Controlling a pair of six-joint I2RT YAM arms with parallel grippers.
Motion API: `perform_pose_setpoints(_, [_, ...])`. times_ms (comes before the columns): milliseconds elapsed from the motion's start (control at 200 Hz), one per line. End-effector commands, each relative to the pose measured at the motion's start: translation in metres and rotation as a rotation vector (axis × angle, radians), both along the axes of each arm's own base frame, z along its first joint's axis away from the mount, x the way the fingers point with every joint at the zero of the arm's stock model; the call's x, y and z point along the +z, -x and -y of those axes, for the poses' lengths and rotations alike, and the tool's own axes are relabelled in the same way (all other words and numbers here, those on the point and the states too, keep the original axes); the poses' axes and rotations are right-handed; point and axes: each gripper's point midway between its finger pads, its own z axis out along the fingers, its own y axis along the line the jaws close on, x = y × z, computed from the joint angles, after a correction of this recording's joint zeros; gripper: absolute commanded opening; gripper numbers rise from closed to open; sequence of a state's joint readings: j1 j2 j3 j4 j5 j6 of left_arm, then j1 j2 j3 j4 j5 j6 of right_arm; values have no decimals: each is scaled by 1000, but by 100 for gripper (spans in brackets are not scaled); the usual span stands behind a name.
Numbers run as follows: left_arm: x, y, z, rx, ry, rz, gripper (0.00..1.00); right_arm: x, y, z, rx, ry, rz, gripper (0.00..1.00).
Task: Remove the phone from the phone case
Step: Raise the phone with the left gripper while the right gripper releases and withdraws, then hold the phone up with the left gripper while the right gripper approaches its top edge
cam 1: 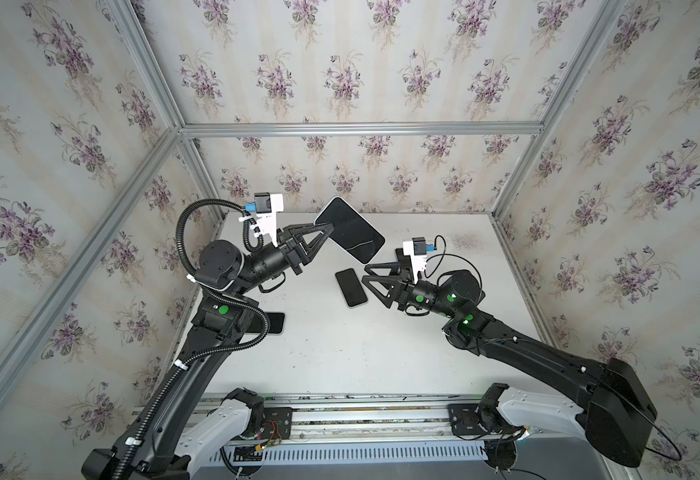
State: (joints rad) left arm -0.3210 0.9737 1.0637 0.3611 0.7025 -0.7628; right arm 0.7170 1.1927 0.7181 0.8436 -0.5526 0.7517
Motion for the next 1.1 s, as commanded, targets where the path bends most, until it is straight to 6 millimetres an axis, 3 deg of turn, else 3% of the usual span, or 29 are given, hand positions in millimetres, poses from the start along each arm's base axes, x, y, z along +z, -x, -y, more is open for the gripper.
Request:
perform_pose_setpoints(0, [23,15,-2,-33,48,92,0,36,12,2,72,-122,77,63])
perform_pose_setpoints(325, [17,10,-4,-16,46,72,0,49,20,7,84,-172,105,55])
perform_pose_setpoints(730, [13,12,-3,-32,44,71,0,54,13,5,105,-217,94,40])
perform_pose_setpoints(1094, [12,10,-2,-33,48,63,0,48,14,1,132,-213,87,25])
